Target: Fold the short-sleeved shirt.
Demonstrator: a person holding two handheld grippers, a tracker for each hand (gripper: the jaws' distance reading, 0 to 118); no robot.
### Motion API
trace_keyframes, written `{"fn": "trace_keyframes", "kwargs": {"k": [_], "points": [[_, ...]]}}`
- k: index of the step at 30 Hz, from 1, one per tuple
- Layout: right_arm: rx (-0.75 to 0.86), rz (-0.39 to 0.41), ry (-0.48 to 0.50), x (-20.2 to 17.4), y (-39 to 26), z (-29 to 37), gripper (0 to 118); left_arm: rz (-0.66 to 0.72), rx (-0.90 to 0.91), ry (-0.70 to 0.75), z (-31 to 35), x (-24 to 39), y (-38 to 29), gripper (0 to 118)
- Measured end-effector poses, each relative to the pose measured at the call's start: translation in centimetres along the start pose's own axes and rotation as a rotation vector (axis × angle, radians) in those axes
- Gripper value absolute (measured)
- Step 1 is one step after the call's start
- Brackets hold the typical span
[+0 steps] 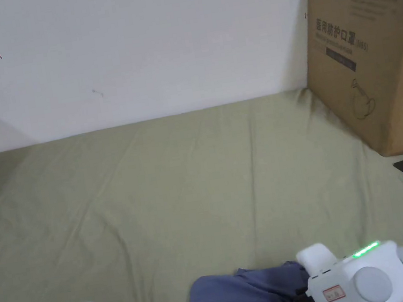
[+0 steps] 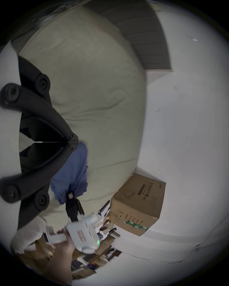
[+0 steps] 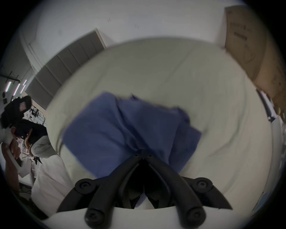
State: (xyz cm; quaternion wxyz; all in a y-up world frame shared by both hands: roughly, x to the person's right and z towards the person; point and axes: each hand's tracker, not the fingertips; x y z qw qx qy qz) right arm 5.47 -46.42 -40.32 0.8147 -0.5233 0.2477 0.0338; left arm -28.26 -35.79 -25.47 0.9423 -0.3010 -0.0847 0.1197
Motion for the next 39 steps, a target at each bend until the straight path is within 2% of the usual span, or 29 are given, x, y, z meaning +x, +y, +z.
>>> {"fn": "trace_keyframes", "kwargs": {"k": [4,6,7,8,9,10,11,12,13,14,18,20,22,23,24,25,26,27,29,31,34,37,39], "points": [[0.027,-0.138,0.148,2.6,-0.8,-0.5,1,0.166,-0.131,-0.079,-3.8,-3.5,-0.1,0],[0.008,-0.223,0.19,3.8,-1.3,0.1,0,0.267,-0.223,-0.169,-6.5,-5.5,0.2,6],[-0.002,-0.241,0.197,4.3,-1.7,0.3,0,0.331,-0.267,-0.231,-7.9,-6.6,0.3,16],[0.006,-0.226,0.2,4.6,-2.2,0.4,0,0.394,-0.303,-0.314,-9.3,-7.4,0.3,39],[0.013,-0.218,0.203,4.7,-2.7,0.7,0,0.447,-0.338,-0.385,-10.7,-8.2,0.2,39],[0.02,-0.21,0.207,4.8,-3.0,0.7,0,0.516,-0.356,-0.471,-12.1,-9.1,-0.2,46],[0.027,-0.21,0.212,4.9,-3.2,0.5,0,0.571,-0.391,-0.545,-13.7,-9.7,-0.3,64],[0.034,-0.218,0.217,5.0,-3.3,0.4,0,0.606,-0.421,-0.614,-15.1,-10.2,-0.5,89],[0.037,-0.232,0.218,4.8,-3.4,0.2,0,0.64,-0.465,-0.705,-16.9,-10.7,-0.8,108],[0.037,-0.24,0.219,4.8,-3.4,0.1,0,0.682,-0.513,-0.767,-18.3,-11.3,-1.3,118],[0.043,-0.199,0.206,4.4,-3.3,0.1,0,0.868,-0.642,-0.917,-23.8,-11.4,-2.3,118],[0.046,-0.186,0.203,4.3,-3.3,0.1,0,0.906,-0.666,-1.013,-25.6,-10.3,-1.8,118],[0.046,-0.188,0.203,4.3,-3.3,0.0,0,0.843,-0.714,-0.953,-26.8,-8.5,-1.4,118],[0.048,-0.195,0.207,4.4,-3.4,-0.1,0,0.764,-0.723,-0.913,-26.7,-7.5,-0.8,111],[0.049,-0.204,0.211,4.5,-3.5,-0.1,0,0.669,-0.714,-0.869,-26.1,-6.6,-0.3,92],[0.05,-0.214,0.214,4.6,-3.4,-0.2,0,0.537,-0.693,-0.804,-25.2,-5.6,0.0,39],[0.053,-0.224,0.217,4.7,-3.5,-0.2,0,0.423,-0.689,-0.679,-24.7,-4.4,-0.3,20],[0.055,-0.231,0.218,4.8,-3.6,-0.3,0,0.43,-0.687,-0.626,-24.6,-4.5,-1.0,20],[0.063,-0.244,0.227,4.8,-3.7,0.1,0,0.632,-0.688,-0.755,-24.4,-6.1,-1.1,20],[0.104,-0.255,0.238,4.3,-3.7,1.1,0,0.522,-0.662,-0.699,-23.3,-6.1,-0.6,20],[0.147,-0.243,0.202,3.0,-3.5,2.8,0,0.511,-0.632,-0.716,-20.4,-7.2,1.3,20],[0.14,-0.129,0.121,0.6,-3.1,4.0,0,0.439,-0.583,-0.663,-16.1,-11.7,4.4,20],[0.132,-0.051,0.106,-1.4,-3.1,4.3,0,0.356,-0.571,-0.543,-13.6,-15.8,6.7,20]]}}
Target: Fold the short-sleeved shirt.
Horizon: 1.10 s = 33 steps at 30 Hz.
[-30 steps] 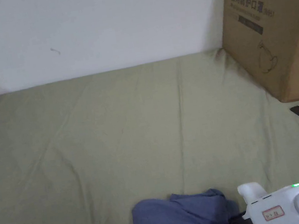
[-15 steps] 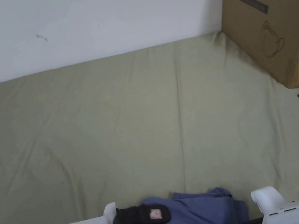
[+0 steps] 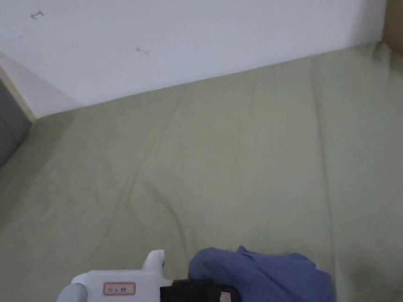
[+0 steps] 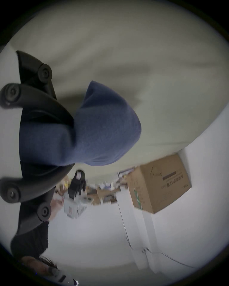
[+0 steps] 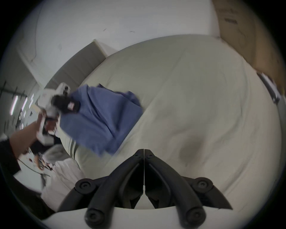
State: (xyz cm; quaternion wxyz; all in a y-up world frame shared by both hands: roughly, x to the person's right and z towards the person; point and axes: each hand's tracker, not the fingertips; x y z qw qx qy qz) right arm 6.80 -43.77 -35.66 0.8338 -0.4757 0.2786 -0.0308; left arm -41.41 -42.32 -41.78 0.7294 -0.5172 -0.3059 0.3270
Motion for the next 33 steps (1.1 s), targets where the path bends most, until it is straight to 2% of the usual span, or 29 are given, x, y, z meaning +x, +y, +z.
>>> {"fn": "trace_keyframes", "kwargs": {"k": [3,7,10,13,14,15,17,18,21,23,24,25,26,27,30,32,33], "points": [[-0.007,0.085,-0.007,-3.2,-0.4,-0.6,0,-0.031,0.019,0.275,7.6,-2.3,1.9,20],[-0.097,0.099,0.066,-6.6,-0.8,-1.9,0,-0.067,0.05,0.632,15.4,-5.2,3.6,20],[-0.127,0.133,0.08,-8.3,-1.1,-2.7,0,-0.131,0.058,0.939,18.1,-6.5,4.8,20],[-0.135,0.167,0.063,-9.1,-1.1,-3.0,0,-0.141,0.032,1.103,19.4,-7.9,5.8,27],[-0.136,0.167,0.059,-8.6,-0.9,-3.0,0,-0.134,0.039,1.143,19.8,-8.2,6.0,44],[-0.136,0.164,0.057,-8.6,-0.7,-2.9,0,-0.131,0.052,1.176,20.2,-8.4,6.1,66],[-0.125,0.145,0.056,-8.4,-0.5,-2.4,0,-0.115,0.103,1.198,21.2,-8.4,6.3,114],[-0.117,0.14,0.058,-8.2,-0.4,-2.0,0,-0.097,0.135,1.193,21.6,-8.1,6.3,117],[-0.07,0.134,0.042,-7.9,-0.1,-0.9,0,-0.085,0.277,1.097,22.2,-6.2,5.5,117],[-0.035,0.119,0.031,-7.5,0.1,0.0,1,-0.081,0.393,0.978,20.6,-3.4,3.2,111],[-0.014,0.105,0.029,-7.3,0.1,0.4,0,-0.065,0.428,0.88,19.5,-2.2,1.7,99],[0.001,0.091,0.029,-7.1,0.2,0.8,0,-0.046,0.453,0.797,17.8,-0.9,0.0,74],[0.02,0.076,0.023,-6.9,0.1,1.3,0,-0.062,0.484,0.749,15.7,0.5,-1.9,29],[0.035,0.065,0.016,-6.7,0.1,1.7,0,-0.091,0.505,0.735,14.4,0.7,-2.9,5],[0.091,0.014,-0.002,-6.2,0.2,3.7,1,-0.169,0.533,0.678,7.8,5.3,-7.6,3],[0.142,-0.035,-0.007,-6.0,0.2,5.5,0,-0.259,0.578,0.567,4.3,8.8,-10.8,1],[0.164,-0.053,-0.011,-5.9,0.2,6.3,0,-0.307,0.596,0.573,3.0,10.4,-11.7,0]]}}
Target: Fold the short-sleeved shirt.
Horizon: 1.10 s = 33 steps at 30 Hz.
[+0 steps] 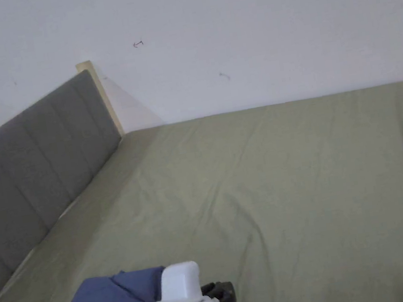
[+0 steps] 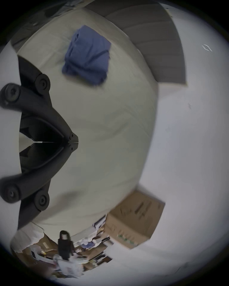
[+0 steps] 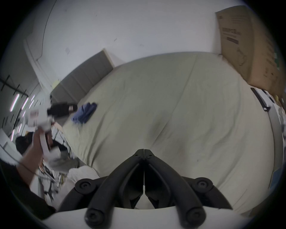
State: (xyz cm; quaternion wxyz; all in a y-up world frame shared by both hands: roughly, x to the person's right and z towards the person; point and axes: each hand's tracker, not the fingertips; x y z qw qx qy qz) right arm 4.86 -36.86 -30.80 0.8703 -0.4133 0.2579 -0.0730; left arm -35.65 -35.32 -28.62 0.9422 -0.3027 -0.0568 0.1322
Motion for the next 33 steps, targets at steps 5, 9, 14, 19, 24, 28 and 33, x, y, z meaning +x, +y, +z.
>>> {"fn": "trace_keyframes", "kwargs": {"k": [5,9,14,19,24,28,33], "points": [[0.268,-0.111,0.002,-0.6,1.2,6.9,0,-0.057,0.244,-0.094,4.7,8.5,-0.3,0],[0.539,-0.055,-0.072,-2.2,2.1,12.5,0,-0.153,0.4,-0.007,8.1,12.6,0.6,0],[0.894,0.107,-0.237,-4.0,1.1,16.5,1,-0.258,0.598,0.134,11.0,16.5,0.3,0],[1.025,0.148,-0.484,-5.1,-0.5,17.7,0,-0.264,0.692,0.164,12.5,17.6,-0.3,0],[0.99,0.176,-0.566,-4.8,-1.5,17.2,1,-0.24,0.704,0.182,12.9,17.3,-0.4,0],[0.952,0.172,-0.553,-4.6,-2.0,16.8,1,-0.217,0.667,0.168,12.7,17.0,-0.5,0],[0.937,0.211,-0.542,-5.2,-2.4,16.6,1,-0.206,0.651,0.187,12.5,16.8,-0.5,0]]}}
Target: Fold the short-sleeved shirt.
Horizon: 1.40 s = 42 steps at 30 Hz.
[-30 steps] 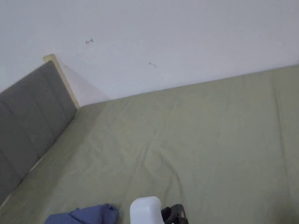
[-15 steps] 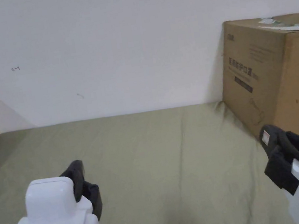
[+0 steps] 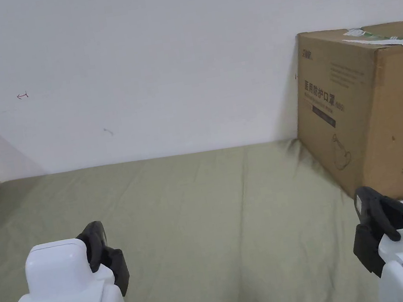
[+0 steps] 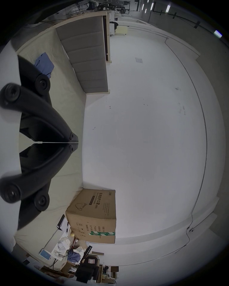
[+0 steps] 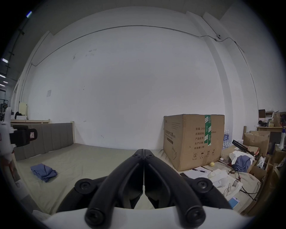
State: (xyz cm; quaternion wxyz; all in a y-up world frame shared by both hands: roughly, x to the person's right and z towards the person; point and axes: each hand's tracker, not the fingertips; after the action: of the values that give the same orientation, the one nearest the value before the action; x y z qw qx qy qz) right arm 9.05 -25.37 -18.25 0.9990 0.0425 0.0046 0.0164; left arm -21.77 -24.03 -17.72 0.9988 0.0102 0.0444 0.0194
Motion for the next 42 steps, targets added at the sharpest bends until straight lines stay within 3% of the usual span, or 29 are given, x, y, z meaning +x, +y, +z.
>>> {"fn": "trace_keyframes", "kwargs": {"k": [1,2,4,5,6,7,9,28,38,42], "points": [[0.01,-0.003,-0.007,-0.1,0.0,0.1,2,0.0,0.0,0.003,0.0,0.0,0.0,1],[0.022,-0.011,-0.01,0.0,0.0,0.3,13,-0.004,0.001,0.012,0.0,0.0,0.1,14],[0.028,-0.02,-0.007,0.1,0.0,0.3,39,0.003,0.004,-0.007,0.0,-0.4,0.2,61],[0.027,-0.02,-0.009,0.1,0.0,0.3,63,0.004,0.0,-0.014,-0.1,-0.3,0.2,97],[0.021,-0.018,-0.014,0.1,0.0,0.2,83,0.003,-0.002,-0.013,-0.1,-0.2,0.2,113],[0.014,-0.018,-0.016,0.2,0.0,0.1,97,0.0,0.008,-0.012,0.0,-0.2,0.0,118],[0.01,-0.022,-0.024,0.3,0.0,0.2,118,-0.009,0.03,0.014,0.1,0.2,-0.2,118],[-0.03,0.013,0.0,-0.9,-0.6,0.2,118,-0.001,-0.018,-0.073,0.1,-0.7,-1.1,118],[-0.067,0.023,0.007,-1.1,-1.1,-0.2,118,-0.005,-0.08,-0.016,-1.0,-0.2,-2.2,118],[-0.082,0.023,0.012,-1.2,-1.2,-0.3,118,-0.037,-0.128,0.086,-1.8,0.7,-1.9,118]]}}
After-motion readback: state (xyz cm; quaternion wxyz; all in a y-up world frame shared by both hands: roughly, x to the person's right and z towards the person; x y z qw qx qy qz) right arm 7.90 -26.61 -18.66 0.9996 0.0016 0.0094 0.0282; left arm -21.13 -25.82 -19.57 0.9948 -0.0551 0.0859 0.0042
